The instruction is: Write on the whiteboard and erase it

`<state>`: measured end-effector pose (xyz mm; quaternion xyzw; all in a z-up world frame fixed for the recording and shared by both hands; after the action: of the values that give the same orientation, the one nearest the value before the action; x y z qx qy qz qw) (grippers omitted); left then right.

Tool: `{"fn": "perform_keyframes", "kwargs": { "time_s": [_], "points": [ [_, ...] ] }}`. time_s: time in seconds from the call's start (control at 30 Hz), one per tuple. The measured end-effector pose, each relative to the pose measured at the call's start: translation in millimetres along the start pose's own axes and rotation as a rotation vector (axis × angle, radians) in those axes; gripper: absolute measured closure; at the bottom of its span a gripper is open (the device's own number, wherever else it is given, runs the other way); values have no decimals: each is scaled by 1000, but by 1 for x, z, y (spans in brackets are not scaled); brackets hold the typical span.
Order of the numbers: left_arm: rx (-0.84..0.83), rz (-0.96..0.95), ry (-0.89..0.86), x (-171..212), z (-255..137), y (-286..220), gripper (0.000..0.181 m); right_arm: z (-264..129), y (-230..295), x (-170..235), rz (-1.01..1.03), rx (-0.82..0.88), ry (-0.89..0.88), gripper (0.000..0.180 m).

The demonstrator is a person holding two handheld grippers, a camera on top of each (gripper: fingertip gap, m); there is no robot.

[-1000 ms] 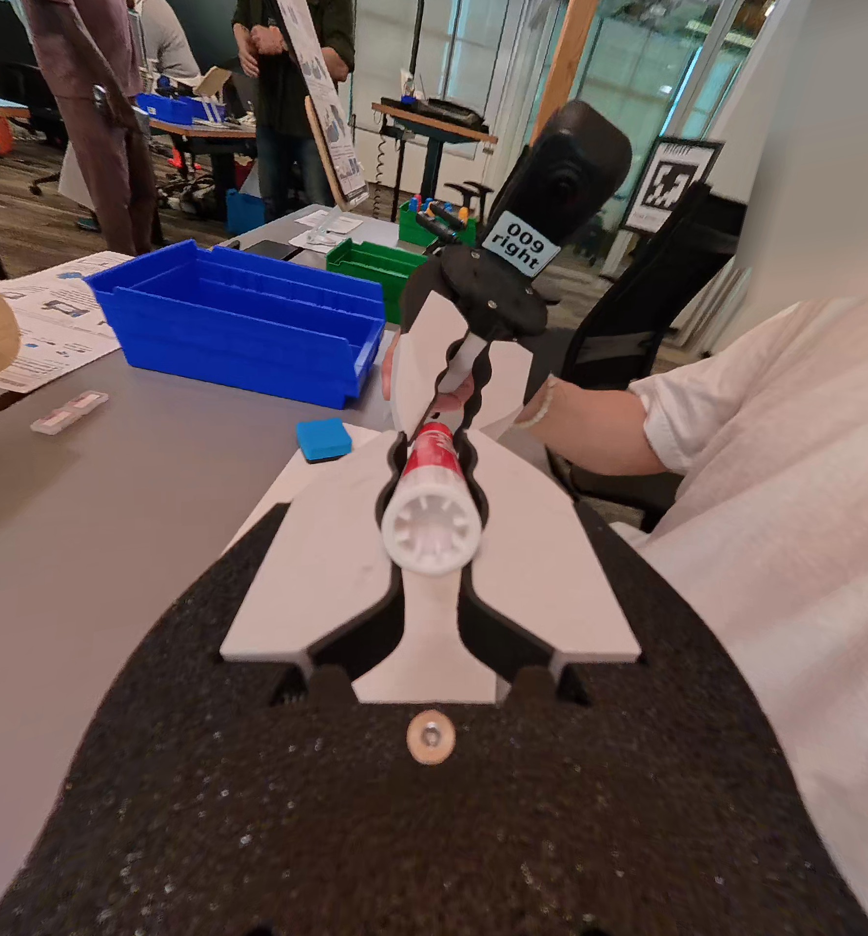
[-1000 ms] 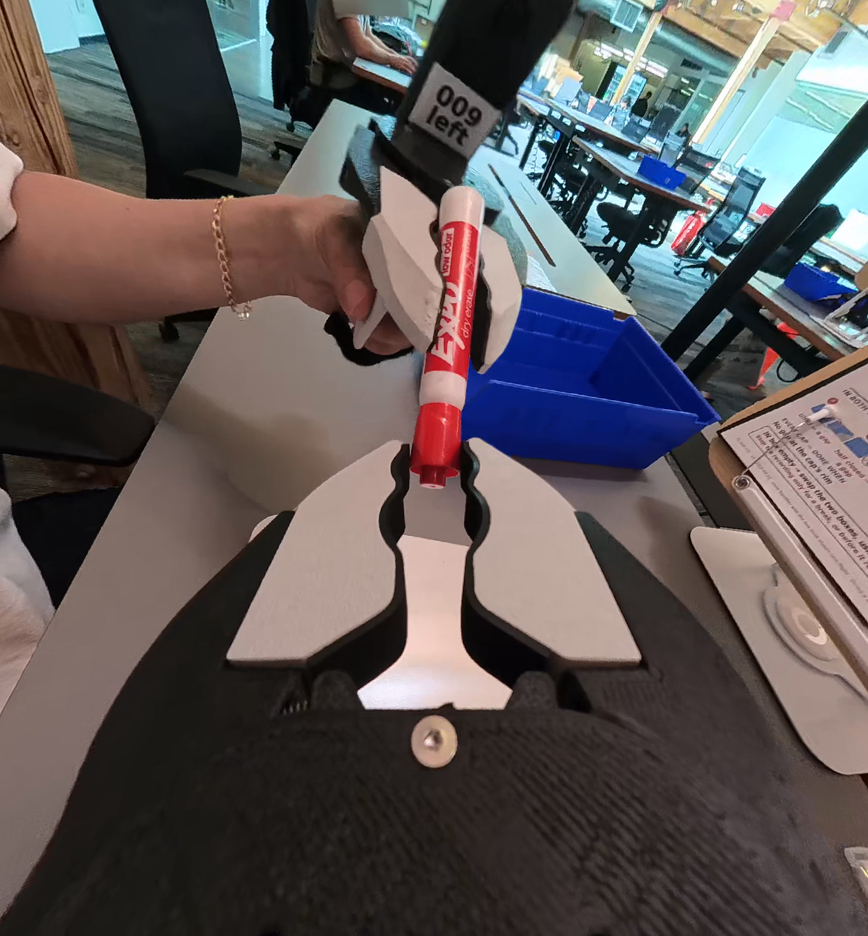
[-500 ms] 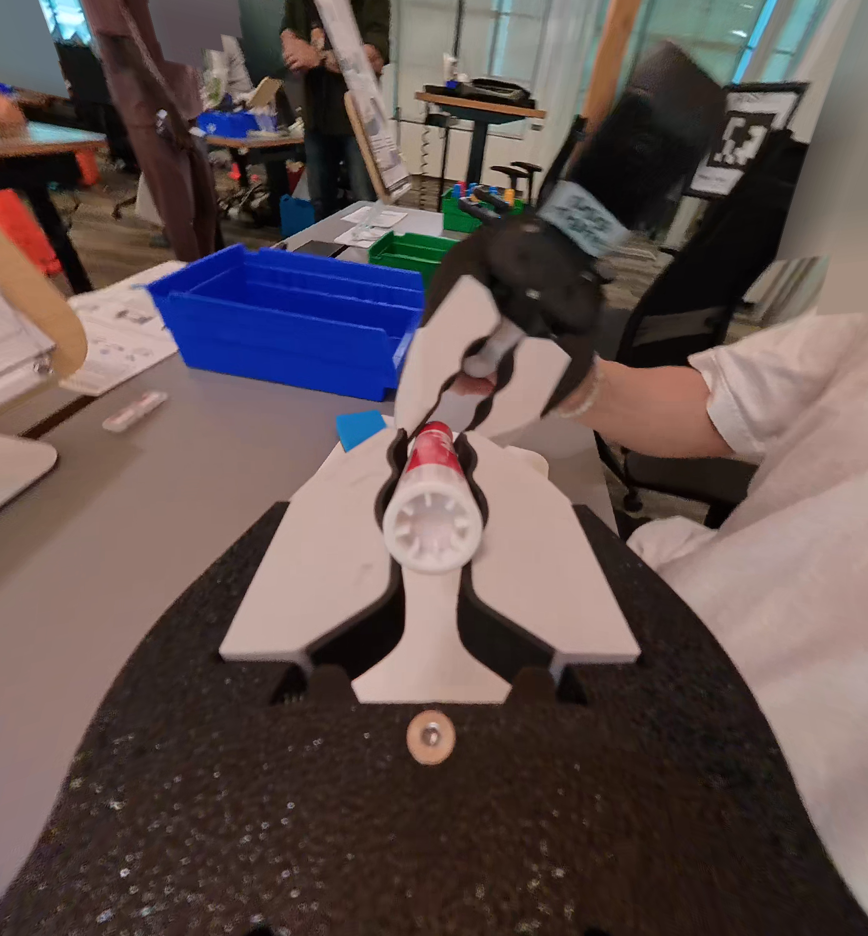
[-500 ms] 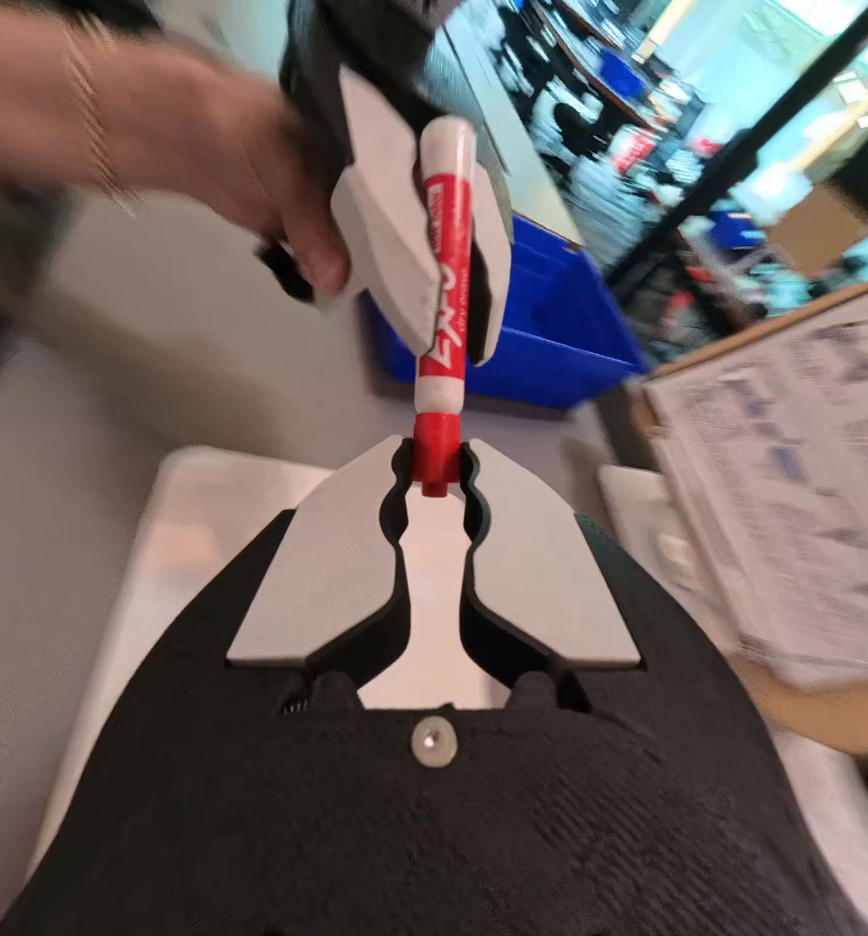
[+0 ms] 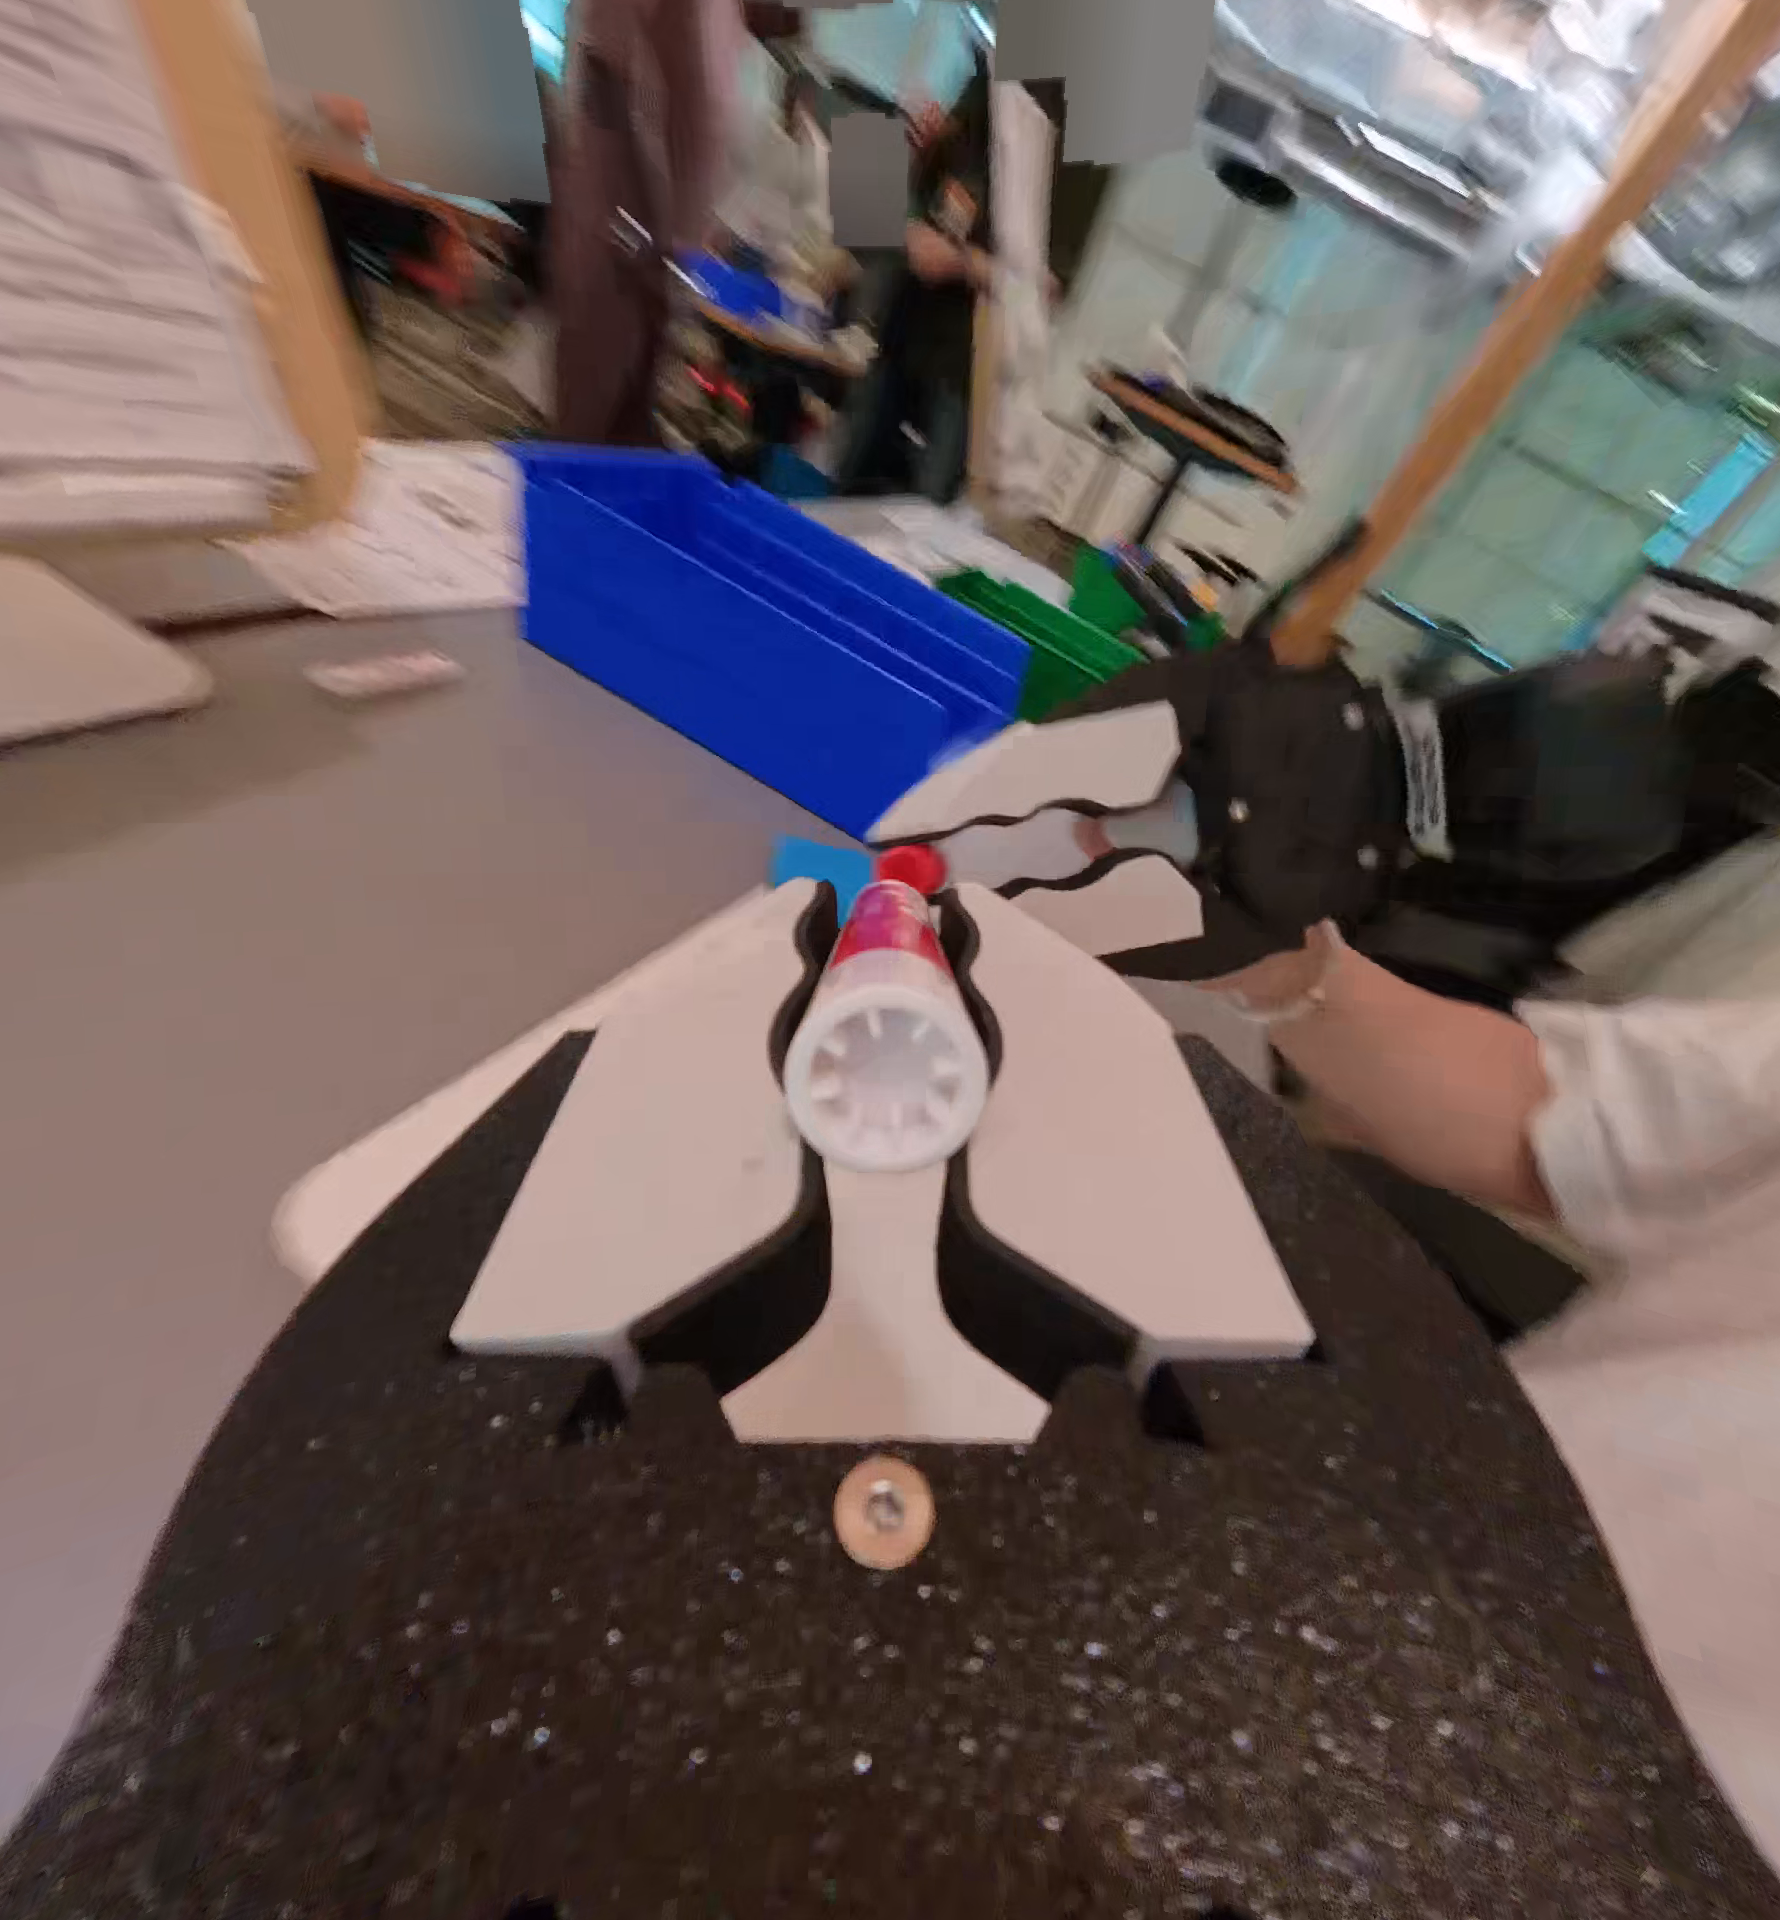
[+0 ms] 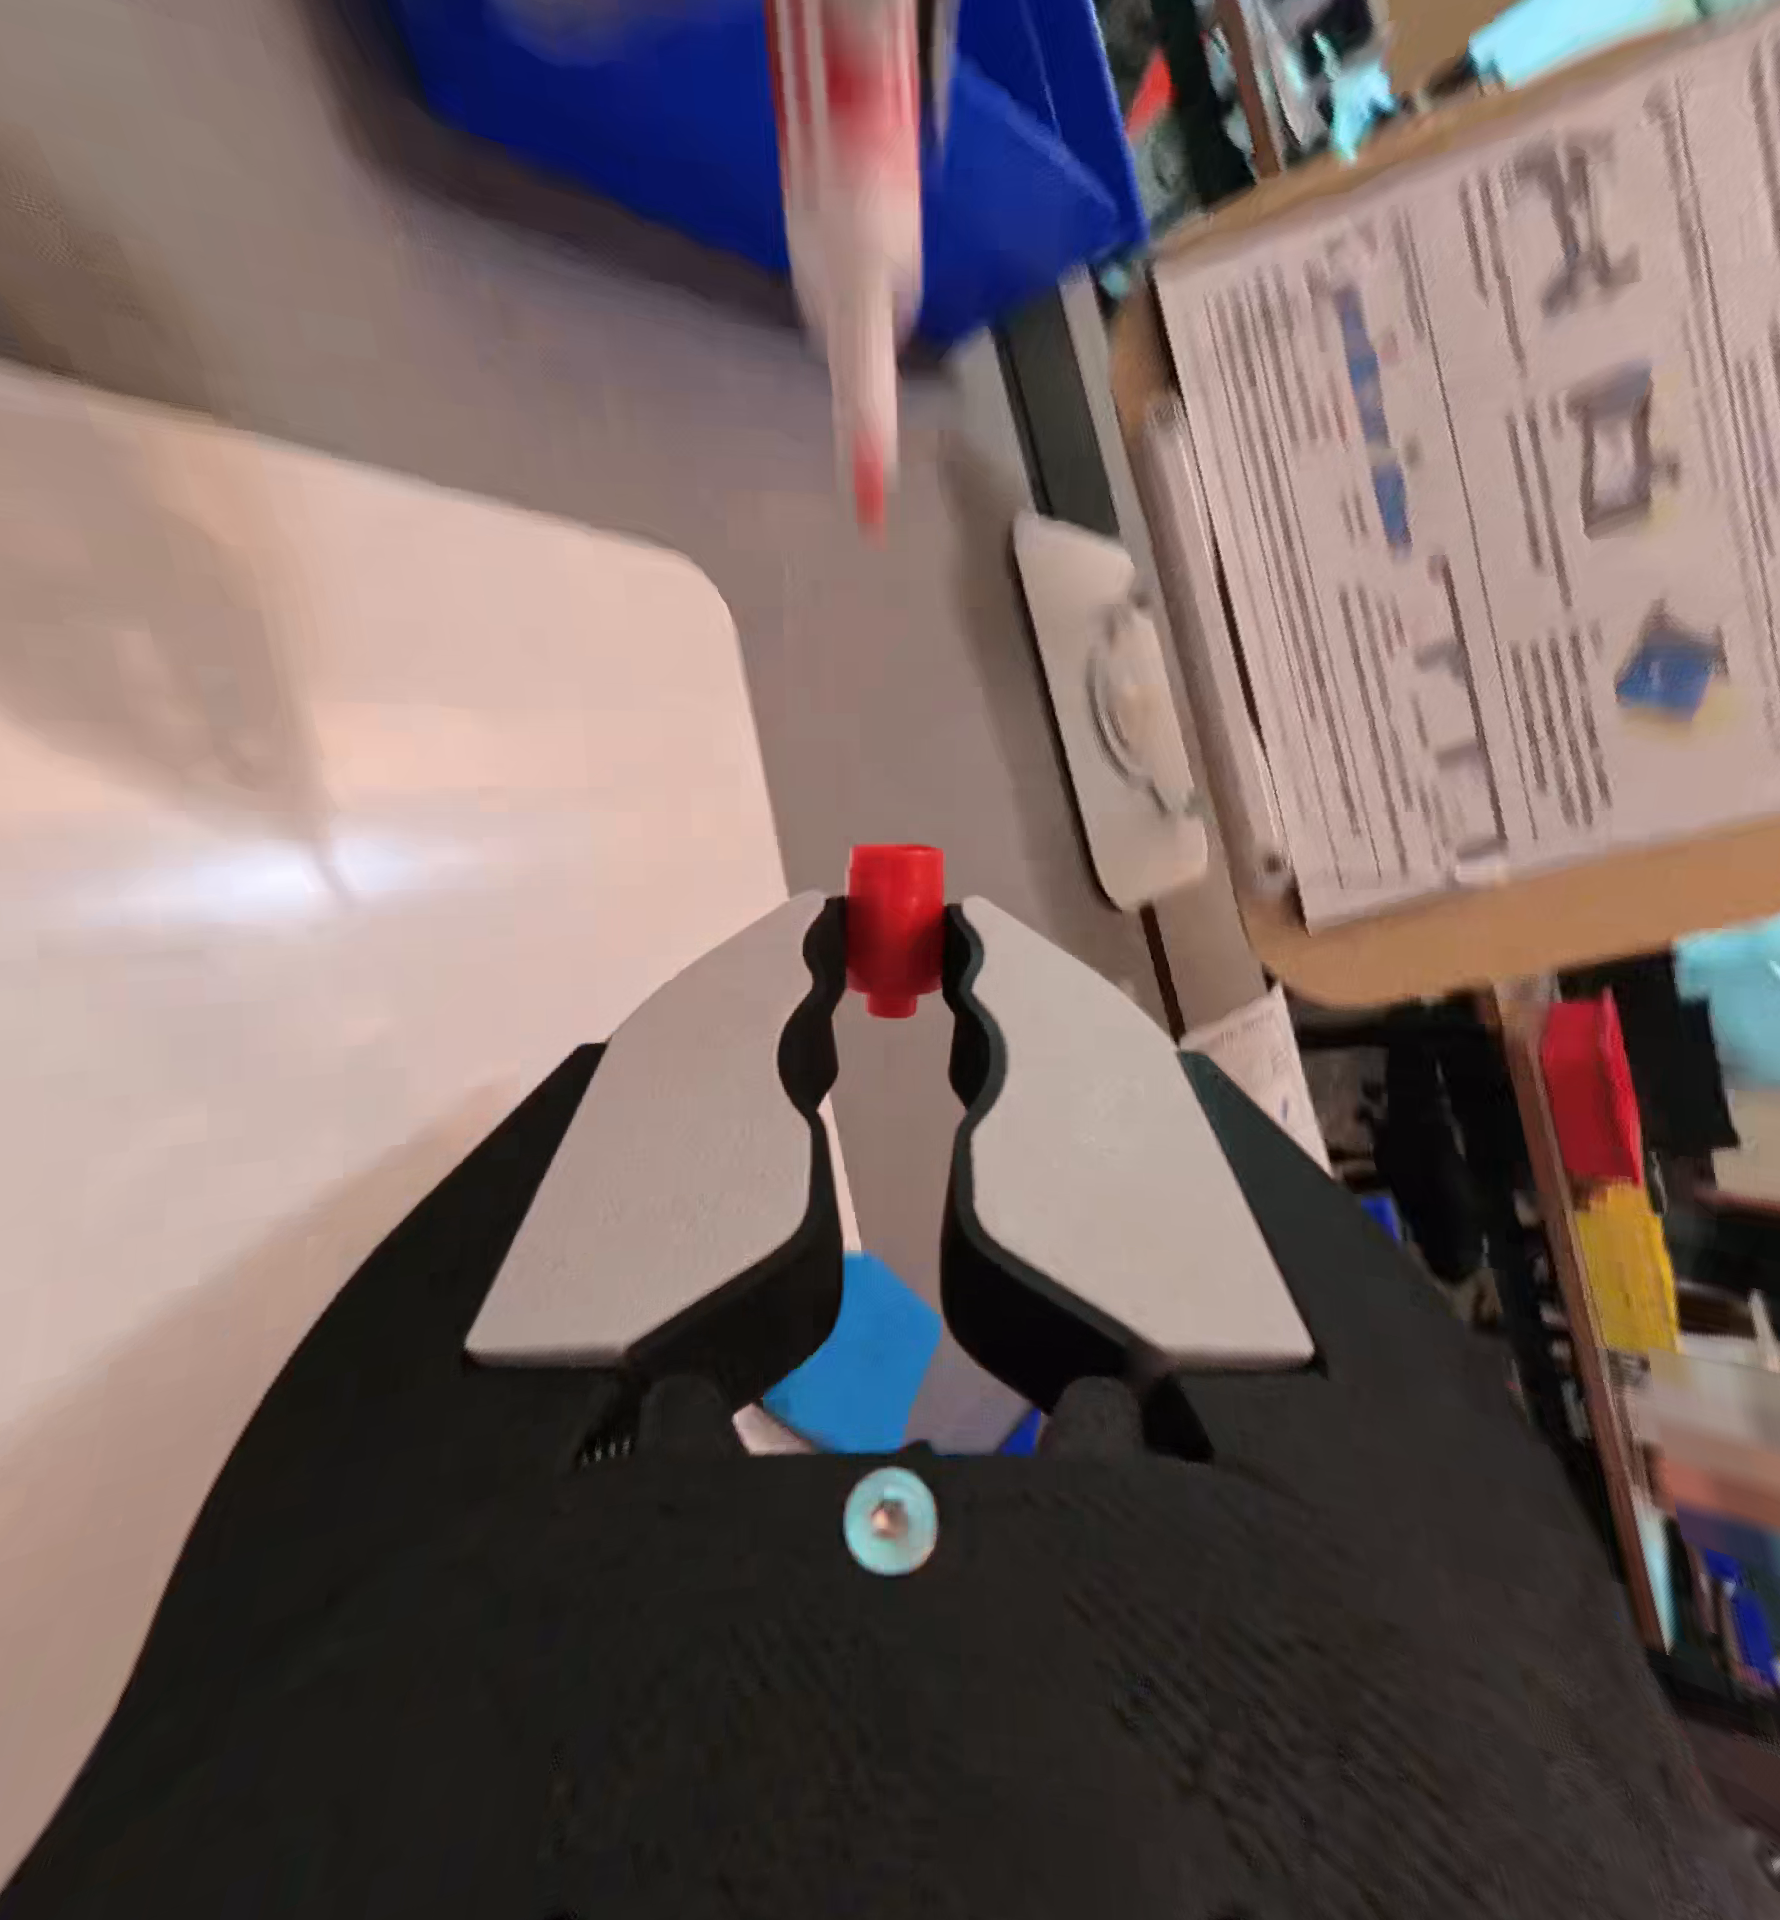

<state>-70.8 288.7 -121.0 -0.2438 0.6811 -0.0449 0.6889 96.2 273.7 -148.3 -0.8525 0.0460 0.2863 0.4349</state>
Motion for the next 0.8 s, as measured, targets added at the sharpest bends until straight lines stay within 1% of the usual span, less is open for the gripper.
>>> {"fn": "perform_keyframes", "kwargs": {
  "time_s": [0.03, 0.07, 0.1, 0.17, 0.2, 0.23, 0.3, 0.33, 0.43, 0.5, 0.57, 0.6, 0.73, 0.8],
  "points": [
    [-57, 41, -38, -6, -14, 8, 161, -2, 0, 14, 91, -46, -42, 161],
    [-63, 111, -26, -8, -23, 10, 161, -6, 4, 21, 237, -171, -131, 161],
    [-65, 137, 29, -5, -28, 11, 162, -11, 3, 29, 340, -217, -161, 161],
    [-14, 183, 134, 8, -26, 8, 162, -20, 5, 42, 439, -306, -183, 161],
    [-12, 195, 173, 16, -23, 9, 162, -24, 6, 48, 502, -319, -187, 161],
    [-21, 222, 225, 26, -20, 11, 162, -28, 10, 58, 533, -332, -153, 161],
    [-47, 271, 328, 44, -14, 18, 162, -34, 20, 88, 544, -267, 19, 161],
    [-43, 271, 367, 51, -11, 21, 162, -38, 27, 101, 583, -270, 101, 161],
    [-54, 299, 407, 63, -3, 32, 162, -48, 41, 125, 701, -235, 167, 161],
    [-78, 363, 420, 66, 1, 39, 162, -52, 46, 139, 674, -176, 229, 161],
    [-92, 418, 448, 69, 5, 43, 162, -50, 56, 146, 701, -222, 258, 161],
    [-95, 423, 458, 71, 7, 45, 162, -49, 56, 145, 729, -223, 217, 161],
    [-96, 423, 465, 75, 14, 47, 162, -48, 57, 145, 736, -268, 208, 161],
    [-106, 429, 455, 73, 16, 47, 162, -45, 56, 147, 756, -292, 174, 161]
  ]
}}
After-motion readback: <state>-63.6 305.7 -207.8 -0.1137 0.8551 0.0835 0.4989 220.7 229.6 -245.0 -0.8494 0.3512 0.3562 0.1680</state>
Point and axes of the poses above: each gripper's, where its closed fingertips meet, z out along the fingers, x out of its underside, y = z × x across the jaws, the point moved 6 cm from there along -z, back along the fingers, and after that the axes turned 3 degrees about -y, right-handed, at the moved point
